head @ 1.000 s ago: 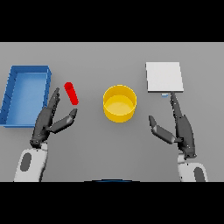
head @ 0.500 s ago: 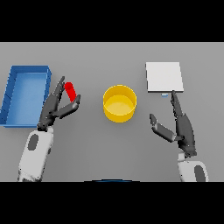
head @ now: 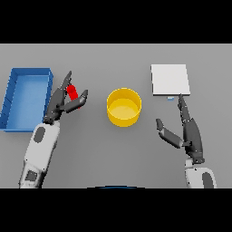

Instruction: Pick up the red beaker and tilt it to pour out 1 green nut into yellow bowl. Pick up the yellow bowl and place it on the metallic measuring scale.

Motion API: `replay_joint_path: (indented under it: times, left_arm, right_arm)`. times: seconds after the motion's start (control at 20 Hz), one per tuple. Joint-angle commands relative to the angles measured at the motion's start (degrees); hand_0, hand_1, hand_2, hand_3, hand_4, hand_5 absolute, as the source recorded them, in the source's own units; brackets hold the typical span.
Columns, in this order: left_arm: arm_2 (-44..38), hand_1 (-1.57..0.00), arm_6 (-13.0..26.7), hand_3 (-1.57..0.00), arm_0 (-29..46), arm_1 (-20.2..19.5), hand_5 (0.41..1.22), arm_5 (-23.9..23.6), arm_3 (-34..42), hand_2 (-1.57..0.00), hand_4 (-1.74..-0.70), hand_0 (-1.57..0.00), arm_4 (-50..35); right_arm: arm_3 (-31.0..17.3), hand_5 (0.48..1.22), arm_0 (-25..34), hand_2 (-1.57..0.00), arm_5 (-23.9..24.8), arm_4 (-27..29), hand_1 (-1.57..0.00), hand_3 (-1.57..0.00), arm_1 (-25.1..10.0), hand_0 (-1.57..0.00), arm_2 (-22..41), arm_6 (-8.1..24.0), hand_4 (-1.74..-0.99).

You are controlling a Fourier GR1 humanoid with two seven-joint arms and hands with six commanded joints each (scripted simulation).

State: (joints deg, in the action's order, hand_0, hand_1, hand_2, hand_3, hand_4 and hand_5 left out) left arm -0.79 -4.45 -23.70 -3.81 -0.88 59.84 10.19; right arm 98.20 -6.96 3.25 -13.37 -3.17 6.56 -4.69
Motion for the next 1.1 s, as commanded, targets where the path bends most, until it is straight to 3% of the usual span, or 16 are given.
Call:
replay_joint_path:
  times: [0.0, 0.15, 0.25, 0.3, 0.4, 0.5, 0.65, 0.85, 1.05]
  left_arm:
    - [-0.2, 0.00, -1.0, 0.00, -0.2, -0.1, 0.686, 0.5, -0.7, 0.00, -1.30, 0.00, -0.3]
    - [-0.7, 0.00, -3.1, 0.00, -1.5, 0.6, 0.695, 0.8, -2.5, 0.00, -1.33, 0.00, -0.9]
    - [-1.4, 0.00, -4.7, 0.00, -1.3, 1.4, 0.704, 0.2, -3.7, 0.00, -1.35, 0.00, -1.5]
    - [-1.8, -0.03, -5.0, -0.03, -1.9, 2.0, 0.724, -0.2, -4.0, -0.07, -1.38, 0.00, -2.0]
    - [-3.0, -0.33, -4.4, -0.29, -3.2, 3.2, 0.783, -1.4, -5.1, -0.36, -1.45, -0.29, -3.0]
    - [-3.3, -0.70, -3.5, -0.72, -4.2, 3.1, 0.941, -3.3, -7.1, -0.73, -1.50, -0.66, -1.9]
    - [-2.8, -1.12, -3.3, -0.97, -5.8, 2.1, 1.078, -2.6, -8.4, -1.14, -1.60, -1.11, -0.8]
    - [-1.9, -1.39, -3.1, -1.33, -4.5, 2.6, 1.162, -2.2, -7.2, -1.40, -1.51, -1.38, 0.4]
    - [-2.7, -1.50, -5.6, -1.47, -4.5, 4.1, 1.132, -4.4, -5.2, -1.50, -1.64, -1.49, -1.9]
  right_arm:
    - [-0.3, 0.639, 0.4, 0.00, 0.0, 0.2, 0.00, 0.00, -0.1, 0.00, -0.2, 0.2, -1.268]
    - [0.2, 0.640, -0.8, 0.00, 0.1, -0.6, 0.00, 0.00, -0.2, 0.00, 0.3, -0.8, -1.264]
    - [-0.1, 0.641, 0.3, 0.00, 0.5, -0.5, 0.00, 0.00, -0.1, 0.00, -0.1, 0.4, -1.261]
    - [0.4, 0.642, -0.2, 0.00, 0.5, -0.8, 0.00, 0.00, -0.2, 0.00, 0.1, 0.0, -1.259]
    - [0.9, 0.644, 0.0, 0.00, 0.6, -0.7, 0.00, 0.00, -0.5, 0.00, -0.2, 0.3, -1.258]
    - [0.9, 0.644, -0.6, 0.00, 0.5, -1.2, 0.00, 0.00, -0.3, 0.00, 0.3, 0.2, -1.255]
    - [0.1, 0.644, 0.0, 0.00, 0.3, -0.6, 0.00, 0.00, -0.5, 0.00, -0.2, 0.3, -1.252]
    - [0.2, 0.645, -0.3, 0.00, -0.1, 0.1, 0.00, 0.00, -0.7, 0.00, -0.5, -0.2, -1.257]
    - [-0.1, 0.646, -1.4, 0.00, 0.0, 0.1, 0.00, 0.00, 0.0, 0.00, 0.0, -1.8, -1.262]
